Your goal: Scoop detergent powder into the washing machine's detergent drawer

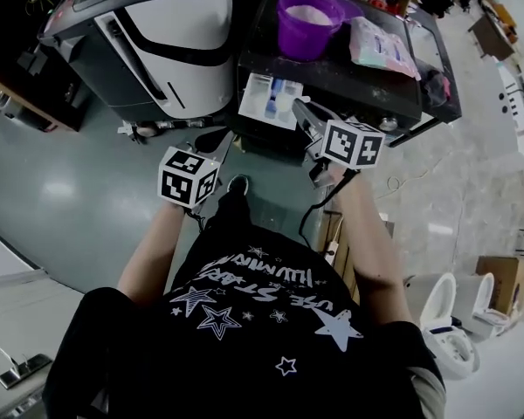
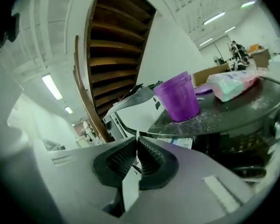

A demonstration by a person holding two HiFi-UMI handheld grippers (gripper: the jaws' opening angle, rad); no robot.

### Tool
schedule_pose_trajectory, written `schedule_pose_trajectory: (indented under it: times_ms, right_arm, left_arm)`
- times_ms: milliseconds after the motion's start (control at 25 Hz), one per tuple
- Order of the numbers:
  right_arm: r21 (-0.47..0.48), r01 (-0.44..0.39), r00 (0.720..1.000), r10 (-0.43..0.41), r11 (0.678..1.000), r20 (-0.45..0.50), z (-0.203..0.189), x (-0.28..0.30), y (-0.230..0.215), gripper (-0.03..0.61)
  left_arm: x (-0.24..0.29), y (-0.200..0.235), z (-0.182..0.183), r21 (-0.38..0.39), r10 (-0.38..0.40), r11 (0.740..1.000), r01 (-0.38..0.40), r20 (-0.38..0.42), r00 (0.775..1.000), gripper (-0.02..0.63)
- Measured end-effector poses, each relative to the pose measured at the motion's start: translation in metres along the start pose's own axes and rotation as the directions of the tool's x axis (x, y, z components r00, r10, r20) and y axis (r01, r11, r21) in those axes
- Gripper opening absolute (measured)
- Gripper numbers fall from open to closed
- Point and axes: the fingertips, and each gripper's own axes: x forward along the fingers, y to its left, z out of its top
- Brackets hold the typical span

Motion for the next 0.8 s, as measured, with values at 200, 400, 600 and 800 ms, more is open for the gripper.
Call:
schedule_pose_trajectory:
  times_ms: [200, 400, 600, 800]
  right_arm:
    - [0.094, -0.006, 0.999, 0.002, 0.996, 0.036, -0.005, -0.027, -0.002, 0.034]
    - [0.165, -0.024, 0.998, 0.013, 0.986, 0.065, -0.013, -0.043, 0.002, 0.034]
    - [0.194, -0.046, 0.997, 0.033, 0.980, 0.071, -0.025, -0.059, 0.008, 0.034]
    - [0.204, -0.065, 0.997, 0.053, 0.977, 0.061, -0.039, -0.069, 0.012, 0.034]
  left_arm:
    - [-0.010, -0.023, -0.010, -0.005, 0.003, 1.000, -0.003, -0.011, 1.000, 0.002]
    - [-0.018, -0.029, -0.012, -0.011, 0.023, 1.000, -0.023, -0.014, 1.000, 0.002]
    - [-0.016, -0.035, -0.011, 0.000, 0.030, 1.000, -0.030, -0.012, 0.999, 0.002]
    - [-0.012, -0.045, -0.019, 0.008, 0.013, 1.000, -0.013, -0.016, 1.000, 0.002]
